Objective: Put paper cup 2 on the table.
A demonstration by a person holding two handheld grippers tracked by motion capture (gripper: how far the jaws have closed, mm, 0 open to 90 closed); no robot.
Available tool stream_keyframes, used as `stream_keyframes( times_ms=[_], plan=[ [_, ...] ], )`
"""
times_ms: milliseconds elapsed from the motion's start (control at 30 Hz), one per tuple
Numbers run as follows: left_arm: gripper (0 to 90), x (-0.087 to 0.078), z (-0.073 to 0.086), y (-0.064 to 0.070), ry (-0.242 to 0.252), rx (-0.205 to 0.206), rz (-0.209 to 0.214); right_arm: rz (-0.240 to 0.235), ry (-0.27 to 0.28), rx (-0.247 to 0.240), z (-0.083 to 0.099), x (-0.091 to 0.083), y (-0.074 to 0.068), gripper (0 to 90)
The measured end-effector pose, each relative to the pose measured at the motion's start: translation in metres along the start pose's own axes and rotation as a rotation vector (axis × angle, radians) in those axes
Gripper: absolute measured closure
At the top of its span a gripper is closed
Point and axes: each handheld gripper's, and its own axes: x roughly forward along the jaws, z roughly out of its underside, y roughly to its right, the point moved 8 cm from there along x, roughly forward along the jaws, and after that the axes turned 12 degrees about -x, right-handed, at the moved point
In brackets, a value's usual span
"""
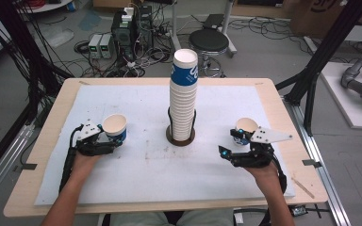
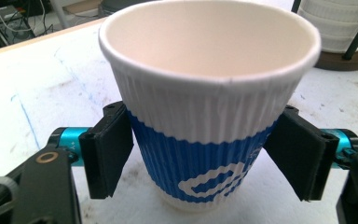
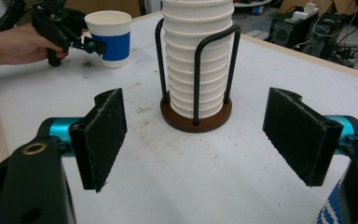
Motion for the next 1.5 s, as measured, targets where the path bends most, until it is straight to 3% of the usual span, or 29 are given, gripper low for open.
stream_keyframes(
  times_ms=[167, 300, 367, 633, 800, 833, 900, 967, 1033, 1200, 1500],
  plan=[
    [20.0, -0.003, 0.000, 0.000, 0.006, -0.019, 0.001, -0.002, 0.001, -0.002, 0.001, 0.001, 0.001, 21.9],
    [17.0, -0.010, 0.000, 0.002, 0.024, -0.049, 0.032, 0.003, -0.007, -0.003, 0.004, 0.001, 0.002, 21.9],
    [16.3, -0.018, -0.001, 0.002, 0.044, -0.068, 0.053, 0.010, -0.008, -0.004, 0.005, 0.000, 0.004, 21.8],
    [16.3, -0.043, -0.004, -0.002, 0.101, -0.092, 0.056, 0.026, -0.009, -0.002, 0.007, -0.003, 0.007, 21.8],
    [16.3, -0.061, -0.017, 0.005, 0.187, -0.091, 0.091, 0.064, -0.007, -0.010, 0.009, -0.006, 0.012, 21.9],
    [16.3, -0.069, -0.028, 0.007, 0.246, -0.099, 0.101, 0.070, -0.007, -0.007, 0.009, -0.007, 0.012, 21.8],
    [16.0, -0.071, -0.030, 0.008, 0.264, -0.103, 0.106, 0.088, -0.007, -0.014, 0.010, -0.008, 0.014, 21.2],
    [16.0, -0.077, -0.039, 0.011, 0.323, -0.127, 0.141, 0.121, -0.018, -0.024, 0.012, -0.009, 0.017, 21.0],
    [16.0, -0.079, -0.043, 0.011, 0.346, -0.134, 0.139, 0.141, -0.020, -0.022, 0.013, -0.011, 0.019, 20.5],
    [16.0, -0.081, -0.053, 0.013, 0.372, -0.136, 0.166, 0.187, -0.008, -0.007, 0.015, -0.017, 0.025, 20.5],
    [16.0, -0.079, -0.063, 0.024, 0.372, -0.104, 0.186, 0.216, -0.008, 0.014, 0.022, -0.027, 0.031, 20.5]
  ],
)
